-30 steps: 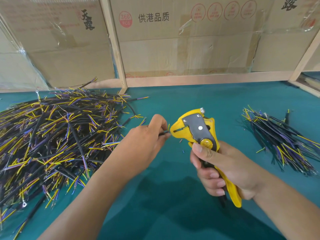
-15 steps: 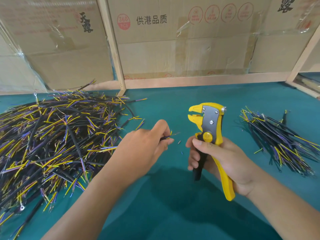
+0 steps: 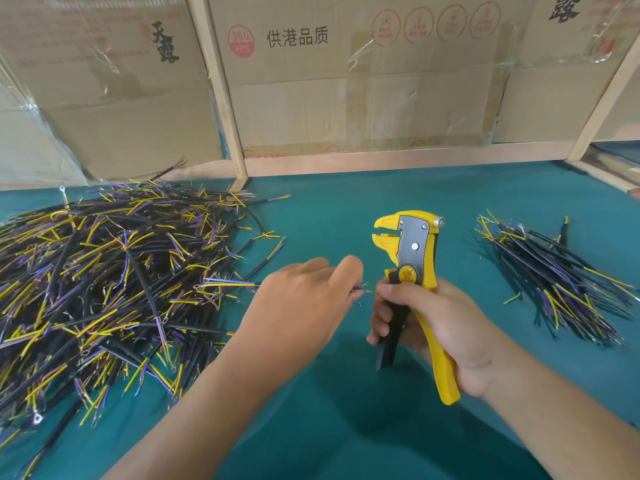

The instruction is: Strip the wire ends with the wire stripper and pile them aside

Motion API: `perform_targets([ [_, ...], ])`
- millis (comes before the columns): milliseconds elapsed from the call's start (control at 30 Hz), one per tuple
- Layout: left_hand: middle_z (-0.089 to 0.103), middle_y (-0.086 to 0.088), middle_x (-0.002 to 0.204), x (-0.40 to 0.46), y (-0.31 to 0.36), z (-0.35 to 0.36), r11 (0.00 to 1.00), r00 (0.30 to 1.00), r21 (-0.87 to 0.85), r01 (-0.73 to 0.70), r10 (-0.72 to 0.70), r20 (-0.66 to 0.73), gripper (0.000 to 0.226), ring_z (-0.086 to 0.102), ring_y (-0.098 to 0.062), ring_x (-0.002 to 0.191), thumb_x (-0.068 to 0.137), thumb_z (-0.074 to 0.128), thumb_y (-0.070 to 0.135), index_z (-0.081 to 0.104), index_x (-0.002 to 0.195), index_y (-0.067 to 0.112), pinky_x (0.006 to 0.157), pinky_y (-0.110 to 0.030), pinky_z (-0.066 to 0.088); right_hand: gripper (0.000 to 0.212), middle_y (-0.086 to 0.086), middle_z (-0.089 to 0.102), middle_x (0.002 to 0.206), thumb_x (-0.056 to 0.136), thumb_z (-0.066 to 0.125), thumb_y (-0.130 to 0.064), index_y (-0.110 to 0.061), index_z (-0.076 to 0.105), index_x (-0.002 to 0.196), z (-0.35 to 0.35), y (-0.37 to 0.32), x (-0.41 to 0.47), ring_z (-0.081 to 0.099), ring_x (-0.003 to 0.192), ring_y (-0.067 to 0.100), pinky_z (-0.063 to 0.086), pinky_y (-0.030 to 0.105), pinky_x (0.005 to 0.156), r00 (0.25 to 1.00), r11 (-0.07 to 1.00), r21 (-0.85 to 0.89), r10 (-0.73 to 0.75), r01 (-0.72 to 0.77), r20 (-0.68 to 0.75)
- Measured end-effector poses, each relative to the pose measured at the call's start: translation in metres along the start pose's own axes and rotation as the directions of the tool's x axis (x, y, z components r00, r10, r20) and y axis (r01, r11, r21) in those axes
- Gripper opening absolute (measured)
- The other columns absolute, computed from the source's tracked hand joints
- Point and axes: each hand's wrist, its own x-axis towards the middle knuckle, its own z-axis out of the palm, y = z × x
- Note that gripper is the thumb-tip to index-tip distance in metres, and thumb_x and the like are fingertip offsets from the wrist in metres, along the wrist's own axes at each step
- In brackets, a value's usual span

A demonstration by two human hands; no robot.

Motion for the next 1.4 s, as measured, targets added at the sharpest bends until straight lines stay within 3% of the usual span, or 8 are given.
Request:
perform_targets([
  [267,0.059,-0.003,0.06,0.0,-0.004,-0.001,0.999,1.0,-0.035,0.029,-0.029,0.009,0.019,0.058,-0.026,0.056,0.084,0.079,0.014,0.062,0.08,0.006,0.046,-0.036,0.05,0.032,0.01,0.05,0.067,0.098,0.06,-0.012,-0.017,0.065,0.067,0.002,-0.001,-0.001,0.051,0.061,0.027,0.056,0.038,0.066,1.0,0.997,-0.07,-0.022,0.022,0.0],
  [500,0.063,-0.003,0.069,0.0,-0.019,-0.005,0.989,0.992,-0.088,0.119,-0.122,-0.032,0.015,0.063,-0.027,0.071,0.093,0.068,0.02,0.059,0.086,0.008,0.054,-0.043,0.051,0.032,0.009,0.05,0.068,0.098,0.06,-0.013,-0.017,0.066,0.067,-0.002,-0.001,0.001,0.051,0.062,0.026,0.056,0.039,0.069,0.998,0.994,-0.091,-0.063,0.062,-0.01],
  [633,0.063,-0.002,0.072,0.002,-0.012,-0.007,0.984,0.996,-0.15,0.091,-0.088,0.025,0.016,0.06,-0.026,0.071,0.091,0.064,0.02,0.058,0.084,0.007,0.065,-0.034,0.042,0.022,0.009,0.053,0.067,0.082,0.069,-0.034,-0.015,0.074,0.074,-0.001,-0.003,0.003,0.054,0.061,0.025,0.055,0.041,0.069,0.998,0.998,-0.045,-0.048,0.046,-0.032],
  [767,0.06,-0.006,0.073,0.002,-0.007,-0.005,0.98,0.991,-0.177,0.088,-0.069,0.112,0.015,0.057,-0.029,0.068,0.091,0.067,0.014,0.058,0.084,0.004,0.067,-0.031,0.037,0.024,0.008,0.052,0.067,0.079,0.072,-0.039,-0.015,0.075,0.074,-0.001,-0.001,0.002,0.053,0.061,0.024,0.056,0.039,0.068,0.998,0.998,-0.037,-0.055,0.054,-0.027],
  [900,0.061,-0.008,0.084,-0.001,-0.008,0.001,0.974,0.98,-0.199,0.106,-0.068,0.186,0.018,0.057,-0.03,0.081,0.1,0.057,0.024,0.057,0.096,0.006,0.073,-0.032,0.038,0.031,0.008,0.052,0.067,0.072,0.078,-0.045,-0.015,0.075,0.074,-0.001,-0.002,0.0,0.053,0.06,0.025,0.055,0.04,0.067,0.998,0.998,0.001,-0.063,0.063,0.001],
  [1100,0.059,-0.004,0.09,-0.003,-0.008,0.0,0.973,0.961,-0.186,0.138,-0.086,0.265,0.022,0.054,-0.027,0.086,0.102,0.049,0.033,0.052,0.101,0.011,0.076,-0.041,0.044,0.012,0.007,0.055,0.068,0.081,0.07,-0.025,-0.016,0.068,0.073,-0.003,0.001,-0.001,0.056,0.064,0.024,0.055,0.038,0.072,0.991,0.974,-0.188,-0.13,0.131,0.016],
  [1267,0.059,-0.005,0.092,-0.002,-0.007,-0.002,0.975,0.942,-0.172,0.138,-0.076,0.326,0.025,0.055,-0.026,0.089,0.103,0.048,0.035,0.052,0.104,0.011,0.079,-0.042,0.045,0.012,0.006,0.056,0.067,0.082,0.068,-0.021,-0.015,0.068,0.072,-0.003,0.001,0.0,0.055,0.065,0.022,0.055,0.034,0.072,0.986,0.962,-0.218,-0.168,0.165,0.004],
  [1400,0.06,-0.005,0.091,-0.001,-0.006,-0.003,0.976,0.931,-0.178,0.127,-0.055,0.362,0.027,0.055,-0.026,0.089,0.103,0.047,0.037,0.052,0.104,0.01,0.08,-0.041,0.044,0.022,0.008,0.057,0.066,0.094,0.065,-0.007,-0.013,0.067,0.072,-0.005,0.0,0.0,0.056,0.064,0.021,0.055,0.035,0.072,0.981,0.952,-0.252,-0.19,0.176,-0.032],
])
